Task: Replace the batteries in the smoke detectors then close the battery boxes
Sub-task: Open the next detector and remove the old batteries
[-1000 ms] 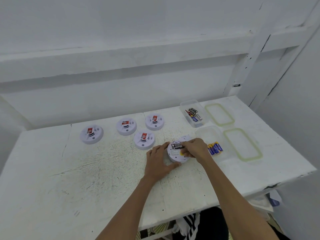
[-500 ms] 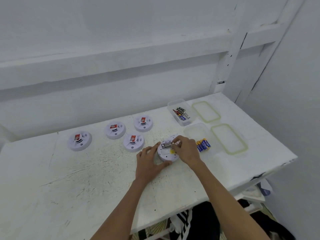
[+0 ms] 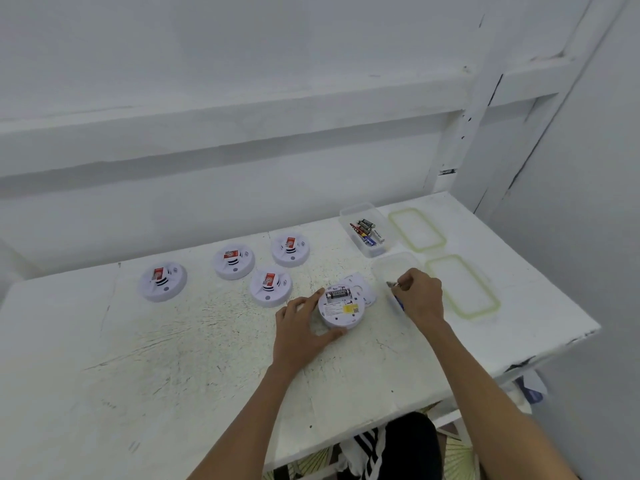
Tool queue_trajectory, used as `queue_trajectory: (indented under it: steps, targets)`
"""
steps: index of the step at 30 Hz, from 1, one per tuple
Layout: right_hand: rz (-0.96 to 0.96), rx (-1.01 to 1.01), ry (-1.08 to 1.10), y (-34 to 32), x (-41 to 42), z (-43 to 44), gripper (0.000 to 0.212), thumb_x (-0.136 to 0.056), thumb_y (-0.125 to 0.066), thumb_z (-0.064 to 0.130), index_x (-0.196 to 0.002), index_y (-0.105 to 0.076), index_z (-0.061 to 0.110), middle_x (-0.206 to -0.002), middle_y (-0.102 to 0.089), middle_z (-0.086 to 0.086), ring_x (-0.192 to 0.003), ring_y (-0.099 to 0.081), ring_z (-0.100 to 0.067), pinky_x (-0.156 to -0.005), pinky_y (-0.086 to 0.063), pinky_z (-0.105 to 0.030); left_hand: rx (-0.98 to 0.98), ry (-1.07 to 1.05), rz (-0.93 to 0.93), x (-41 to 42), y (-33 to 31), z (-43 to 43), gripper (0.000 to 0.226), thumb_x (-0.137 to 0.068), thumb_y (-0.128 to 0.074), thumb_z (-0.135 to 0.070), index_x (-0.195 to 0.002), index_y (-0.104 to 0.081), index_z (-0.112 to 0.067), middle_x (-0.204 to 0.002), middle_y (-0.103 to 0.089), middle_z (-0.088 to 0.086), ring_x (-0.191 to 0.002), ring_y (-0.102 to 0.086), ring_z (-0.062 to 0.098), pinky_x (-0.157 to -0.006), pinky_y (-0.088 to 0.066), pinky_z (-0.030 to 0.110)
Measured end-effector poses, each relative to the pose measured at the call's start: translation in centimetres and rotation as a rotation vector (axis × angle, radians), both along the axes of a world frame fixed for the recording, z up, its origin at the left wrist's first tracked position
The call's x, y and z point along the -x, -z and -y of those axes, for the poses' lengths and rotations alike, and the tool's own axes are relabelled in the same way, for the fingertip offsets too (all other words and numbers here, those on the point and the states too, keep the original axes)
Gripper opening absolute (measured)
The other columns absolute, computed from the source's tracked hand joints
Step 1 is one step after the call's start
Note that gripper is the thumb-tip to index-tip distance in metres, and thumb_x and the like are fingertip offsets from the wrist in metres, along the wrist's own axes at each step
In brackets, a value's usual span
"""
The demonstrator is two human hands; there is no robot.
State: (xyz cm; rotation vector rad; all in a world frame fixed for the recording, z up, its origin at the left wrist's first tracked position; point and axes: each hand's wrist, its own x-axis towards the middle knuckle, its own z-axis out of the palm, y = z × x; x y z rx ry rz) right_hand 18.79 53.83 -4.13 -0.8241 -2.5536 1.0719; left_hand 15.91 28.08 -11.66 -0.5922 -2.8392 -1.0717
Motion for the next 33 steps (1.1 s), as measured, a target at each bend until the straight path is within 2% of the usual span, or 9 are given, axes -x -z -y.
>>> queue_trajectory:
  steps: [3, 7, 9, 12, 16, 20, 23, 27, 33]
  targets:
    - [0.026, -0.086, -0.088, 0.7, 1.5, -0.1, 0.006, -0.082, -0.068, 0.005, -0.081, -0.069, 0.011, -0.079, -0.069, -0.007, -0.077, -0.063, -0.024, -0.067, -0.053, -0.033, -0.016, -0.003, 0.029, 0.1, -0.3, 0.2, 0.102, -0.065, -0.05, -0.098, -0.151, -0.04, -0.043, -0.136, -0.056, -0.013, -0.13, -0.044, 0.007, -0.111, -0.031, 0.035]
    - [0.154, -0.119, -0.236, 0.8, 2.7, -1.2, 0.011, -0.083, -0.067, 0.005, -0.084, -0.077, 0.011, -0.084, -0.075, -0.006, -0.071, -0.066, -0.019, -0.064, -0.048, -0.018, -0.025, -0.011, 0.031, 0.1, -0.7, 0.2, 0.104, -0.062, -0.048, -0.099, -0.15, -0.041, -0.043, -0.135, -0.055, -0.013, -0.13, -0.042, 0.007, -0.108, -0.026, 0.028]
    - [0.174, -0.152, -0.281, 1.1, 2.7, -1.9, 0.017, -0.085, -0.065, 0.003, -0.091, -0.079, 0.01, -0.094, -0.076, -0.005, -0.077, -0.066, -0.018, -0.071, -0.047, -0.015, -0.029, -0.015, 0.038, 0.2, -0.5, 0.2, 0.104, -0.062, -0.049, -0.1, -0.15, -0.04, -0.044, -0.136, -0.055, -0.014, -0.13, -0.042, 0.006, -0.109, -0.028, 0.03]
    - [0.095, -0.18, -0.196, 1.0, 2.5, -1.9, 0.027, -0.088, -0.056, -0.004, -0.099, -0.077, 0.009, -0.103, -0.075, -0.008, -0.091, -0.068, -0.024, -0.079, -0.048, -0.024, -0.013, -0.014, 0.031, 0.3, -0.3, 0.2, 0.103, -0.064, -0.049, -0.099, -0.15, -0.04, -0.044, -0.137, -0.056, -0.014, -0.129, -0.043, 0.006, -0.109, -0.032, 0.034]
    - [-0.08, -0.226, -0.109, -0.4, 2.3, 0.8, 0.027, -0.088, -0.053, -0.002, -0.1, -0.075, 0.009, -0.104, -0.068, -0.01, -0.091, -0.065, -0.026, -0.078, -0.05, -0.031, -0.018, -0.015, 0.053, 0.2, -0.3, 0.3, 0.104, -0.063, -0.051, -0.099, -0.151, -0.039, -0.045, -0.138, -0.055, -0.014, -0.13, -0.042, 0.006, -0.11, -0.031, 0.033]
    - [-0.177, -0.264, -0.325, -1.1, 2.7, 3.6, 0.018, -0.087, -0.059, 0.004, -0.095, -0.074, 0.01, -0.095, -0.067, -0.006, -0.083, -0.062, -0.021, -0.078, -0.052, -0.033, -0.01, -0.01, 0.052, 0.2, -0.6, 0.1, 0.105, -0.063, -0.052, -0.098, -0.151, -0.039, -0.04, -0.143, -0.053, -0.014, -0.133, -0.042, 0.009, -0.112, -0.03, 0.035]
    - [-0.085, -0.227, -0.479, -0.9, 3.1, 5.3, 0.012, -0.088, -0.064, 0.012, -0.096, -0.073, 0.013, -0.093, -0.066, -0.006, -0.082, -0.059, -0.019, -0.077, -0.05, -0.033, -0.02, -0.009, 0.044, 0.0, -0.8, 0.1, 0.1, -0.065, -0.059, -0.091, -0.149, -0.044, -0.038, -0.135, -0.057, -0.01, -0.129, -0.043, 0.009, -0.11, -0.032, 0.036]
    - [-0.003, -0.278, -0.654, -0.1, 3.6, 6.8, 0.013, -0.088, -0.066, 0.015, -0.1, -0.07, 0.016, -0.106, -0.063, -0.005, -0.098, -0.054, -0.021, -0.077, -0.04, -0.028, -0.018, -0.002, 0.027, 0.1, -0.6, 0.2, 0.097, -0.068, -0.061, -0.088, -0.149, -0.044, -0.039, -0.131, -0.057, -0.011, -0.126, -0.044, 0.005, -0.109, -0.033, 0.037]
    - [0.132, -0.417, -0.666, -0.1, 4.4, 7.0, 0.014, -0.093, -0.059, 0.013, -0.106, -0.064, 0.014, -0.1, -0.063, -0.011, -0.096, -0.058, -0.027, -0.073, -0.045, -0.035, 0.011, 0.004, -0.005, 0.1, -0.4, 0.1, 0.091, -0.079, -0.056, -0.075, -0.153, -0.037, -0.026, -0.152, -0.046, -0.012, -0.135, -0.041, 0.009, -0.113, -0.031, 0.039]
